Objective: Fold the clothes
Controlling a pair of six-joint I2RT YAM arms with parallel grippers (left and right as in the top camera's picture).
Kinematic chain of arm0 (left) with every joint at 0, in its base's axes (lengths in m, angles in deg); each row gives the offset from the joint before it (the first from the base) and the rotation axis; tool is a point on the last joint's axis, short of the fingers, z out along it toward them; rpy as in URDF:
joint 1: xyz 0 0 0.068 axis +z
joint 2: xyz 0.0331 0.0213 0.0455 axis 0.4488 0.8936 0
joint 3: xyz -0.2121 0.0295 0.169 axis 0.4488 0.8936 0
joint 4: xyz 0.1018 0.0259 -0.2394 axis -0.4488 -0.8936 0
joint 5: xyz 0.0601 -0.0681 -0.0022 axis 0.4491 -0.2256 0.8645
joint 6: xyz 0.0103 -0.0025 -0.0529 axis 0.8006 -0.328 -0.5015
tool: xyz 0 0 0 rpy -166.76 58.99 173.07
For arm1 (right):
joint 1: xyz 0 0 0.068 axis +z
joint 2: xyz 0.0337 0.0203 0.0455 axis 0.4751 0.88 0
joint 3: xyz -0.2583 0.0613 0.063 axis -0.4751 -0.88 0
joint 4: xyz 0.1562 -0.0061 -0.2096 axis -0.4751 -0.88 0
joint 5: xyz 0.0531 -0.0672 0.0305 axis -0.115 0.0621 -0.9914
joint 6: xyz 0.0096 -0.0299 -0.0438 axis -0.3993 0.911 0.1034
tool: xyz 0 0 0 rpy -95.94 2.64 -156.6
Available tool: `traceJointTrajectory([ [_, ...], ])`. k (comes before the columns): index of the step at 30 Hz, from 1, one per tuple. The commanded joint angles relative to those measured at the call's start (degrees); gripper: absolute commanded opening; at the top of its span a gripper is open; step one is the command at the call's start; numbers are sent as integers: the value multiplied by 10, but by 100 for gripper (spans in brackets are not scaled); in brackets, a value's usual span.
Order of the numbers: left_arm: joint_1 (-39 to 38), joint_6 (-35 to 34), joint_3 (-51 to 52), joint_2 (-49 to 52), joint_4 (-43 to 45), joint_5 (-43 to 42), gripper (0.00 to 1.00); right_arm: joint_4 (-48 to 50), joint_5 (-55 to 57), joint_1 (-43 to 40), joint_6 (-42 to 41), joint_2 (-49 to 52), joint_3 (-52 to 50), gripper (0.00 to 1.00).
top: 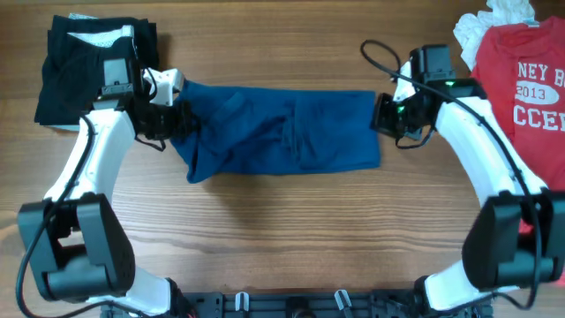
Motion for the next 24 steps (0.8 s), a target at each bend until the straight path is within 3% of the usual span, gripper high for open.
traceJointTrajectory([
  [1,0,-5,-23,-18,-31,15,4,9,-37,21,-4,38,-8,4],
  [8,-71,-6,-111,-18,-93,80,4,31,-33,34,-32,66,-8,4],
  [11,-92,-54,-161,-18,-130,151,4,38,-33,34,-33,66,-8,4],
  [17,-109,-63,-270,-18,-190,173,4,45,-63,31,-31,66,-5,4],
  [24,-118,-62,-275,-15,-239,276,4,-7,-108,-9,6,36,74,4],
])
